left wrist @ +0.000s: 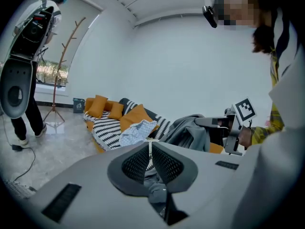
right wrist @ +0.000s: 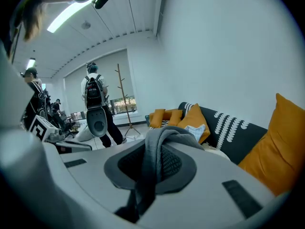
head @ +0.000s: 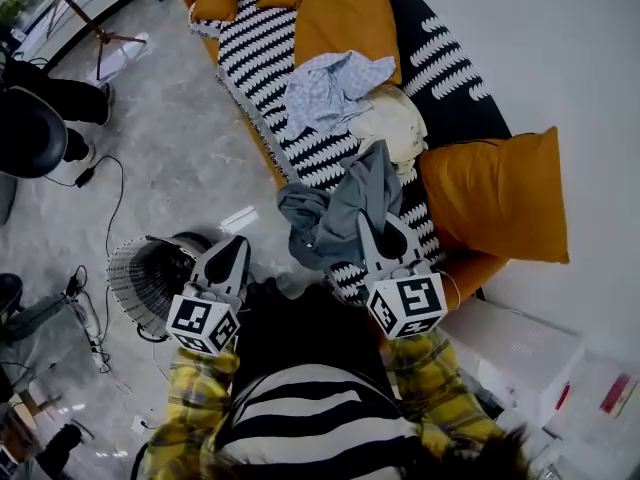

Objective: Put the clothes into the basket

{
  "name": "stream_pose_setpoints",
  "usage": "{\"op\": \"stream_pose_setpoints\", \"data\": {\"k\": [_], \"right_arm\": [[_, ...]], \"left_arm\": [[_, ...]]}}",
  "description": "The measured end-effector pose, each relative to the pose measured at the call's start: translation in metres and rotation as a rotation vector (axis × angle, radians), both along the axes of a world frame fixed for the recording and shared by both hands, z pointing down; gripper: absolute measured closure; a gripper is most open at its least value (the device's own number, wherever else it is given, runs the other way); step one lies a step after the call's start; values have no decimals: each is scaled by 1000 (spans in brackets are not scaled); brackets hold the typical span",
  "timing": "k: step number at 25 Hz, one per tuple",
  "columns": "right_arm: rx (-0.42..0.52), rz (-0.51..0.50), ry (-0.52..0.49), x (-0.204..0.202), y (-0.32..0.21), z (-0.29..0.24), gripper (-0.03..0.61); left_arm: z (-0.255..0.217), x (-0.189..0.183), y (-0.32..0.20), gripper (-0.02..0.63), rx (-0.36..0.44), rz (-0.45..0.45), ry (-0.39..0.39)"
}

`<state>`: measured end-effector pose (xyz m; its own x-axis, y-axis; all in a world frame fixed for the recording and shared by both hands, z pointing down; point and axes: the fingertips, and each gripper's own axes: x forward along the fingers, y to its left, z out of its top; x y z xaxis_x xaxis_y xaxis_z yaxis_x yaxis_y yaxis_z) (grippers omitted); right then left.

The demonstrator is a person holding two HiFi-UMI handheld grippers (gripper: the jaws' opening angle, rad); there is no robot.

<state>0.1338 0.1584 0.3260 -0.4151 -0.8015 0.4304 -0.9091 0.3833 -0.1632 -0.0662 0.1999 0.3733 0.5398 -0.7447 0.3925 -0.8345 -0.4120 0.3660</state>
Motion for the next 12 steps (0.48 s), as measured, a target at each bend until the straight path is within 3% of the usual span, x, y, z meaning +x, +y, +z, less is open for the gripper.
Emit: {"op": "stream_pose_setpoints", "data": {"k": [6, 12], "right_arm": [[64, -95, -73, -48, -4, -41, 522], [153, -287, -118, -121, -1, -89, 522]], "left_arm": [[-17, -43, 16, 594, 32, -109, 6], [-36, -96, 38, 594, 64, -242, 8]]}}
